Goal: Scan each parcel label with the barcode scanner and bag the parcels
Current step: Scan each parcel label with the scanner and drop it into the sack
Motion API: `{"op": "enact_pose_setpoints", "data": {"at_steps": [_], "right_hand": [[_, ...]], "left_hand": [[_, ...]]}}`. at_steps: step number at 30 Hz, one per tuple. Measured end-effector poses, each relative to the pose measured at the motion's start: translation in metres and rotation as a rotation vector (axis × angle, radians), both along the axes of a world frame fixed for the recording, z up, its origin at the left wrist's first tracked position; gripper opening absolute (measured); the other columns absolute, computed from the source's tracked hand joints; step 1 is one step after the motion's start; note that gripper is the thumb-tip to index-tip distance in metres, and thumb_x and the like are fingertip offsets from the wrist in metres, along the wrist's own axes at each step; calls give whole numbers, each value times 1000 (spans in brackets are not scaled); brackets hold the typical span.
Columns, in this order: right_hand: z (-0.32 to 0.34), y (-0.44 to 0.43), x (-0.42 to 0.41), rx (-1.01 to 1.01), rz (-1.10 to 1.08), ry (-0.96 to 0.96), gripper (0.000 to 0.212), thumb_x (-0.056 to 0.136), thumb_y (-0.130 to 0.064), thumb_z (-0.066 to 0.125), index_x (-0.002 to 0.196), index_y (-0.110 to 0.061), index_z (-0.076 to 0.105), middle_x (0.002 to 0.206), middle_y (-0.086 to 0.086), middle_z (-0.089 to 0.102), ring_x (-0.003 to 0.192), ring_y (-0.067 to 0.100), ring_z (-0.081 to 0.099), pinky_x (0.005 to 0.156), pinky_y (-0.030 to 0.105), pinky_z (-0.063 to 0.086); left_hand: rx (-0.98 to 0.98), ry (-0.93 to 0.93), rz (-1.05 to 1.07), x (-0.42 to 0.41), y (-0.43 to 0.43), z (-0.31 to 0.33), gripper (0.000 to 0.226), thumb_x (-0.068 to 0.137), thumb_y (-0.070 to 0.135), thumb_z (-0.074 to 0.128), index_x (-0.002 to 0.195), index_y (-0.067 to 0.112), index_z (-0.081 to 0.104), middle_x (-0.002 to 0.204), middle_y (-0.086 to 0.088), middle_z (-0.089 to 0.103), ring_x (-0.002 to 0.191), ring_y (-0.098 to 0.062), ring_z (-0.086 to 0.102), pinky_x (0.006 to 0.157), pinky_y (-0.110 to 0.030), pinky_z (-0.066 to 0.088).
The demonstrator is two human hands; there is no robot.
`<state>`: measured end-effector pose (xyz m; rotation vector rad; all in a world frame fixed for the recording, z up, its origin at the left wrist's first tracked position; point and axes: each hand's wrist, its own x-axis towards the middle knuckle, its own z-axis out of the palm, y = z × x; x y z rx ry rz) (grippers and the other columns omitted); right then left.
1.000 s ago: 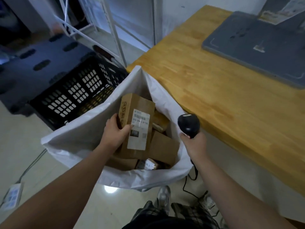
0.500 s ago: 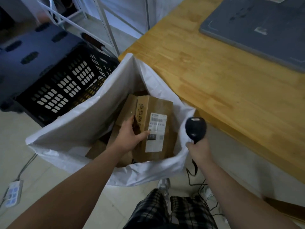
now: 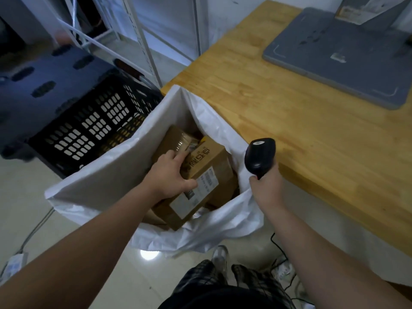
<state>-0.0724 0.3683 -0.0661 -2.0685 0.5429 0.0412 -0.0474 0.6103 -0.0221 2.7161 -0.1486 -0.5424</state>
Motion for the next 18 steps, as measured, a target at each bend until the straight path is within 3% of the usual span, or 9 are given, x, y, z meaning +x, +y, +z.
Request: {"op": "enact_pose_setpoints", "data": {"at_steps": [4,6,9,13,16,18], "right_hand": [[-16,3,-4,-38,49,75,65,85,1,59,144,-13,36,100,11,66,89,30,64,69,33,46],[-24,1,-11,-79,61,125,63,86,1,59,143,-11,36,107,14,65,95,33,63,73,36,49],[-34,0,-17,-196,90,226,56,88,-4,61,138,-10,38,111,16,65,97,35,62,76,40,52],[-33,17,-12,-229,124,212,44,86,-9,64,125,-10,44,106,14,64,93,33,63,73,42,54],[-24,37,-3,-165,184,105,32,84,-7,66,107,-18,45,101,8,61,92,30,62,72,41,53],[-18,49,1,-131,233,63,30,84,-8,65,105,-19,47,94,2,59,87,25,61,67,34,48]], "left_hand": [[318,-300,-38,-5,18,0,100,69,57,69,149,20,23,127,-8,36,117,-28,36,100,-41,33],[377,-295,48,-5,32,-5,100,70,57,70,148,16,23,130,-10,35,120,-31,36,101,-43,33],[338,-163,248,-11,46,-23,103,74,60,70,147,9,19,135,-14,34,123,-34,37,100,-44,38],[294,-87,292,-24,40,-48,116,78,60,66,152,9,-6,138,-17,31,124,-35,38,99,-44,40],[47,19,406,-22,36,-49,111,83,55,62,151,21,-20,142,-17,32,124,-33,43,99,-47,44],[-39,70,457,-24,43,-49,107,86,52,61,150,29,-22,142,-16,34,123,-32,45,99,-49,46]]}}
